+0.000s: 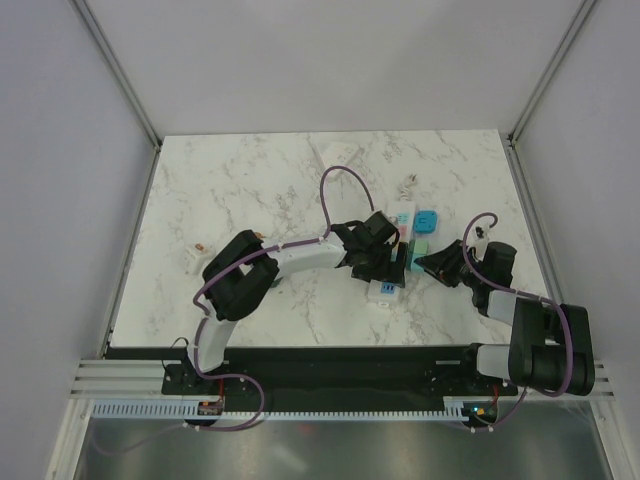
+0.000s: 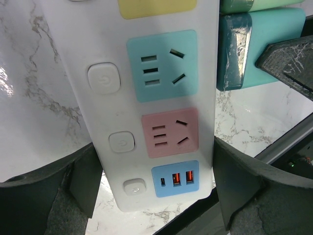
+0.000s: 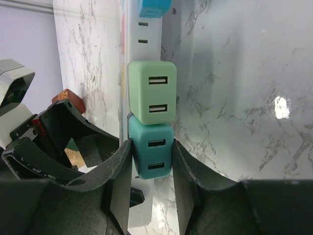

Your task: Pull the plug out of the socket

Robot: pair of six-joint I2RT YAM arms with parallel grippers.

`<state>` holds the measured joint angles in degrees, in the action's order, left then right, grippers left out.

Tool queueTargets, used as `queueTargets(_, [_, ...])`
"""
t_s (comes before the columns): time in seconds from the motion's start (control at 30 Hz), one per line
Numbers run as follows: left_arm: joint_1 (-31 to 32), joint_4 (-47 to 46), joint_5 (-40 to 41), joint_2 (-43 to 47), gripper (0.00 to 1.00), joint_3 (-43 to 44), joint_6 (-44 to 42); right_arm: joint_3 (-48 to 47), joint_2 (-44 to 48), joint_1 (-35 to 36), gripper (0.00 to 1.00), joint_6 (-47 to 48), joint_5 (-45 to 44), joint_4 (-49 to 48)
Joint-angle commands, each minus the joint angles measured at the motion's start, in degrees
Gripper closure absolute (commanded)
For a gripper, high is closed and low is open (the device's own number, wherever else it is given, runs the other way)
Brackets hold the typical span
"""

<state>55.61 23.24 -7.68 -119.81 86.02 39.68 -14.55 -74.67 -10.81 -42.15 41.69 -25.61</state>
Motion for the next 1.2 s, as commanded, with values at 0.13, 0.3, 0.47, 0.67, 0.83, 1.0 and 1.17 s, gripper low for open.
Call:
queueTargets(0.13, [-1.5,4.7,2.5,-3.6,0.98,-4.9,2.9,1.6,1.1,-1.4,1.00,0.2,-1.0,-2.7])
queueTargets(0.3, [-1.7,4.8,3.8,-4.1,0.98,-6.5,5.6,3.0,6.0,-6.0,1.00,2.6,-1.6,2.4])
queueTargets(0.47, [-1.7,4.9,5.0,-4.4,0.98,-6.8,6.1,4.4,8.0,-8.6,1.00,3.8,-0.6,5.6])
queueTargets(0.67, [-1.7,5.0,5.0,-3.8,0.98,-6.1,5.2,2.7,11.7,-8.8,1.00,4.8,-2.0,13.5])
queueTargets(0.83, [-1.7,5.1,4.7,-3.3,0.98,-6.3,4.8,-2.6,17.0,-8.8,1.00,7.5,-12.7,26.3])
queueTargets(1.0, [-1.7,5.0,4.3,-3.2,0.98,-6.2,4.5,-5.2,19.5,-9.8,1.00,4.6,-20.8,31.1])
queueTargets(1.17, [-1.7,5.1,4.5,-3.8,0.98,-5.6,4.2,-5.7,19.5,-12.3,1.00,-1.0,-25.2,29.6])
